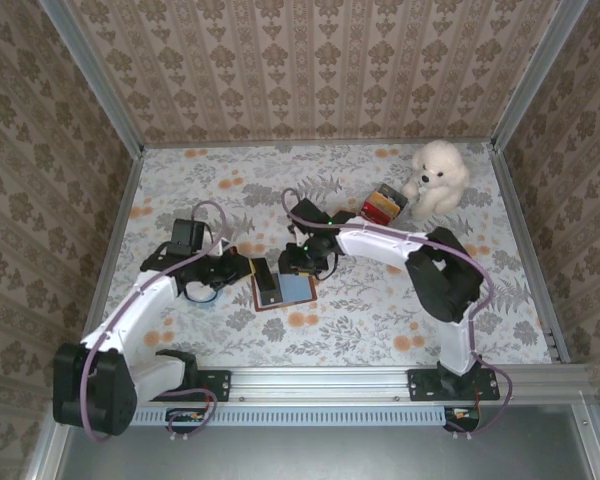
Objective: Take the credit cards out of the card holder
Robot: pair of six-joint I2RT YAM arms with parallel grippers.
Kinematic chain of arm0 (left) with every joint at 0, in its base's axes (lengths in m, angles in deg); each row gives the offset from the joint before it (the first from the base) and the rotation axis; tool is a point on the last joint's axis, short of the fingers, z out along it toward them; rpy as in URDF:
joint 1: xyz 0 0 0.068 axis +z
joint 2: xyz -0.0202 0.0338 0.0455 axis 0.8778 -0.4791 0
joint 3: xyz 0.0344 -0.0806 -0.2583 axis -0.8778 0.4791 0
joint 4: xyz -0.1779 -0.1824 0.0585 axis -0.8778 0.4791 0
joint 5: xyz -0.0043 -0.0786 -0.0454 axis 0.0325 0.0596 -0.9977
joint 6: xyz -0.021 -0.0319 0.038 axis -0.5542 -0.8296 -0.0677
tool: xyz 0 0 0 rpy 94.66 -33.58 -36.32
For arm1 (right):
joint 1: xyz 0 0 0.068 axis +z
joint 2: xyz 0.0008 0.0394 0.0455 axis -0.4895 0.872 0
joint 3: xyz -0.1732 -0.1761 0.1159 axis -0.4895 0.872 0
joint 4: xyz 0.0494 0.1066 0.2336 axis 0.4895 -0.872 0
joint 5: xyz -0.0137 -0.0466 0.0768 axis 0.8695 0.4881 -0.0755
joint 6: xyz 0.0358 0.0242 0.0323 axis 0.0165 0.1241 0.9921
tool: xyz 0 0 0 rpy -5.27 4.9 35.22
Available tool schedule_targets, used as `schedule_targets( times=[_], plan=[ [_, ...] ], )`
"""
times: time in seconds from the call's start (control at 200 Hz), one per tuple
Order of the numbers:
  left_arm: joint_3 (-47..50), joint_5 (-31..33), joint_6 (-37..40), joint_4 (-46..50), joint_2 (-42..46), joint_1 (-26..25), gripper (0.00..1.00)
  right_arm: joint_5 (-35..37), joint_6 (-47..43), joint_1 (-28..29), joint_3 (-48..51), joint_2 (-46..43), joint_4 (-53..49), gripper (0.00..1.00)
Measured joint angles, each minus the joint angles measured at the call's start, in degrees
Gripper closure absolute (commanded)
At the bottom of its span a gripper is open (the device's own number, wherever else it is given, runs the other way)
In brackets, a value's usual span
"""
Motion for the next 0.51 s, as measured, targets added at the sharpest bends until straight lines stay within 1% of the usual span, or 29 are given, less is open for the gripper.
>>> schedule_targets(
  times=[0.095,0.175,0.255,0.36,0.505],
  plan=[
    [-1.2,-1.0,-1.7,-1.4,1.5,0.1,1.0,-3.7,1.3,-1.9,0.1,-4.9,3.4,0.3],
    [-2.3,-2.4,-4.0,-3.7,1.8,0.1,1.0,-8.0,2.2,-4.3,1.6,-9.3,8.8,0.25],
    [-3.0,-3.7,-6.6,-6.5,1.8,0.1,1.0,-12.6,4.3,-6.9,3.9,-12.5,14.2,0.23],
    [-3.3,-5.7,-10.1,-10.3,2.3,0.1,1.0,-17.9,7.1,-9.5,6.5,-13.9,20.6,0.22],
    [-3.3,-8.0,-15.2,-15.6,3.4,0.1,1.0,-23.9,9.7,-10.2,8.3,-13.7,24.9,0.23]
  ],
)
